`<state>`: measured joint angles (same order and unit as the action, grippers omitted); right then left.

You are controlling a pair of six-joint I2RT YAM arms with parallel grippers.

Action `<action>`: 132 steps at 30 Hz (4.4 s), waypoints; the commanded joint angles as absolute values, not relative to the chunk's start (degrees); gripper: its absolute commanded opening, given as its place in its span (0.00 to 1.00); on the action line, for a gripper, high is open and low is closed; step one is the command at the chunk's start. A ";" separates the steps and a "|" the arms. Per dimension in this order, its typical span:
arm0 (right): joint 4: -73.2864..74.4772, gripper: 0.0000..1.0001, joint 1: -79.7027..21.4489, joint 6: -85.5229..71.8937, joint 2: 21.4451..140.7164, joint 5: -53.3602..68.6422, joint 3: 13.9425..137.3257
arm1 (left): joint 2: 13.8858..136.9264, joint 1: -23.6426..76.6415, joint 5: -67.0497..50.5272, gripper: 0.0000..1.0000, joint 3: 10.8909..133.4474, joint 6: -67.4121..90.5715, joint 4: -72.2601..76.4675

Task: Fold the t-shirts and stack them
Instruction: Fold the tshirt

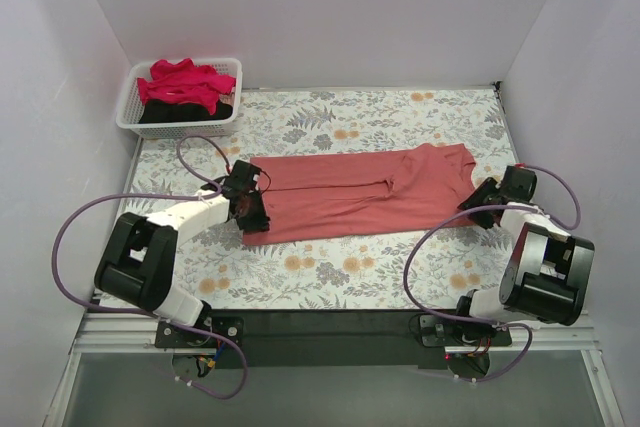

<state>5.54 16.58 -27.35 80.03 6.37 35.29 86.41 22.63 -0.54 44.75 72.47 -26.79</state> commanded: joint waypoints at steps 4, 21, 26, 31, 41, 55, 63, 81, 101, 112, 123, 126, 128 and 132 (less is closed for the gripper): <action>5.80 0.50 23.20 -26.12 80.43 7.11 35.94 | 82.28 22.85 1.41 0.21 39.20 76.28 -33.92; 15.29 0.43 -18.18 -4.67 88.74 -7.53 64.06 | 66.27 22.94 10.97 0.78 48.43 69.70 -32.52; 20.64 0.35 -23.64 -4.65 98.07 -12.12 74.68 | 65.22 22.85 14.06 0.73 44.49 67.15 -27.87; 25.04 0.34 -24.00 -8.17 105.29 -17.84 78.75 | 65.04 22.94 14.15 0.72 41.93 66.97 -26.54; 27.86 0.34 -23.99 -11.08 110.56 -19.86 79.10 | 65.39 22.85 13.89 0.71 41.66 66.36 -26.54; 27.25 0.14 -23.99 -11.16 113.38 -18.63 80.86 | 66.00 22.94 13.54 0.70 41.66 66.27 -26.63; 27.25 0.01 -23.82 -10.72 110.92 -19.78 80.95 | 66.27 22.94 13.36 0.70 41.75 66.27 -26.63; 25.75 0.01 -18.63 -16.26 108.11 -10.03 82.97 | 67.41 22.85 12.57 0.71 41.92 66.27 -26.72; 19.95 0.01 -15.56 -22.76 108.81 -2.65 82.18 | 68.03 22.85 12.22 0.70 42.01 66.44 -26.81; 16.79 0.40 -15.65 -19.16 105.40 6.62 78.41 | 68.91 22.94 11.34 0.73 42.01 66.53 -26.81; 13.81 0.54 -1.86 -22.76 85.54 4.13 54.78 | 82.14 22.85 7.91 0.77 55.09 66.45 -26.10; 11.78 0.54 -1.32 -25.31 83.15 4.13 48.36 | 91.44 22.85 7.73 0.67 62.56 64.60 -26.63; 9.15 0.54 -1.32 -27.33 81.57 4.48 44.67 | 96.13 22.76 7.91 0.64 67.82 63.46 -27.51; 6.16 0.54 -0.53 -29.09 82.17 4.66 41.93 | 105.54 22.50 9.14 0.63 75.22 61.97 -29.26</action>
